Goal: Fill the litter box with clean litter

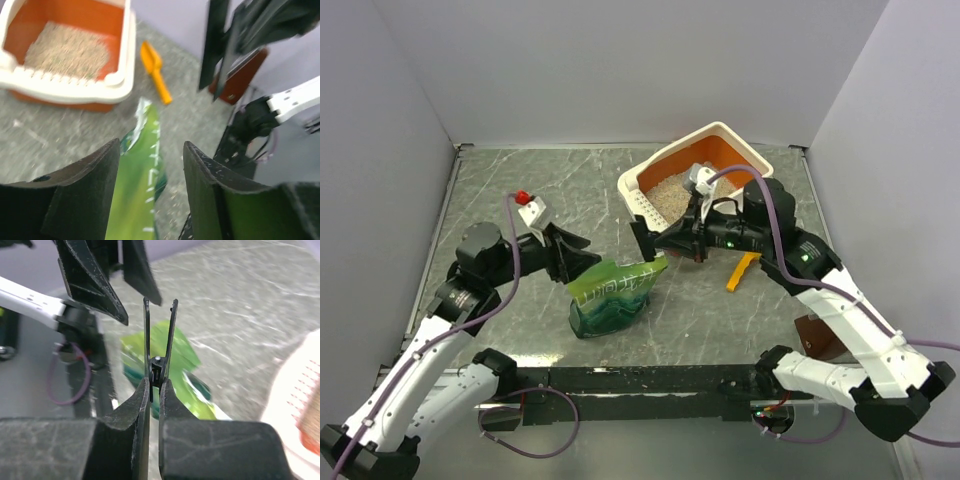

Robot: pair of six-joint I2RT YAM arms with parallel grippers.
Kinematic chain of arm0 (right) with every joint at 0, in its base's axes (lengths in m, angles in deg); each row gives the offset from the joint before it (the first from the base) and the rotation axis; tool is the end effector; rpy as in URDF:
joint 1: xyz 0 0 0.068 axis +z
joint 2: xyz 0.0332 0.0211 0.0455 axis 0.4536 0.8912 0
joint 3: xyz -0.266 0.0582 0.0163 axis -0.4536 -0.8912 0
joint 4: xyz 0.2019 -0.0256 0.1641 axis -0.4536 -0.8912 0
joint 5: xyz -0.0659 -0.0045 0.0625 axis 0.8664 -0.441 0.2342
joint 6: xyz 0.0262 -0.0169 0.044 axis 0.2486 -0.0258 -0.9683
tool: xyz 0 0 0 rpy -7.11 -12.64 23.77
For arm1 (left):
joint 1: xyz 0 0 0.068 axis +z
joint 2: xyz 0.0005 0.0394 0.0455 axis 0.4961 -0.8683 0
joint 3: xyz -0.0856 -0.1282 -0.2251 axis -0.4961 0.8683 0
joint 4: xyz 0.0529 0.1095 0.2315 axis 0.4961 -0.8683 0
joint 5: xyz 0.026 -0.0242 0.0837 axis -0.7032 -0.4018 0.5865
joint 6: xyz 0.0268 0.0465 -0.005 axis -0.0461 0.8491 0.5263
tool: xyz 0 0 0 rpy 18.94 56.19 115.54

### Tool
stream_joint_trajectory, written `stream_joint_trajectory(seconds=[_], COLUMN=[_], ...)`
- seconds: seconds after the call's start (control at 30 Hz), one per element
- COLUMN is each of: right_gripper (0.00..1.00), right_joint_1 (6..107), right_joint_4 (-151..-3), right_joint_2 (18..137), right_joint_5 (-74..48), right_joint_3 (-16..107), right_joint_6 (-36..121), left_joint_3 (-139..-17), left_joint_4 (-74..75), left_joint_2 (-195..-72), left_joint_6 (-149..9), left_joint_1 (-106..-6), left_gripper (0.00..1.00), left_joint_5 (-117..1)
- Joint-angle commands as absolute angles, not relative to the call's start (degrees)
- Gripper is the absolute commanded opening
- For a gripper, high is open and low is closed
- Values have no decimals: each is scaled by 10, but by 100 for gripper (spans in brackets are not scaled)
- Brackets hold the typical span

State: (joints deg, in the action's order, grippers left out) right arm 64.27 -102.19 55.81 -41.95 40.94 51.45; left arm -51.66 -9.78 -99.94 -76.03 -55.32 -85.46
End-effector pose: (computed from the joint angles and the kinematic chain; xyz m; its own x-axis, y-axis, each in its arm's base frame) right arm 0.1561 0.1457 0.4261 -0.1509 -0.1519 -0.9768 -0.9547 0.2787 0.1042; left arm 0.1390 -0.0897 0.3604 -0.3220 -0.1139 -0.9399 0.8194 0.4638 -0.3369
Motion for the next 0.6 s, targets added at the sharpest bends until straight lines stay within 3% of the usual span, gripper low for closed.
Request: stream_joint_trajectory(seconds=[0.0, 0.57], right_gripper=[0, 0], right_joint_1=[628, 613], right_joint_4=[-1065, -1048], right_joint_2=[523, 509], right_joint_5=[-371, -395], right_joint_3=[399, 339], right_joint_6=[583, 573], left_joint_3=[-510, -505], left_joint_4=[-158, -204], left_joint_2=[-1010, -1090], left_joint_6=[-676, -570], left_joint_1=[-585, -766], left_gripper=[56, 58], left_joint_5=[-798, -642])
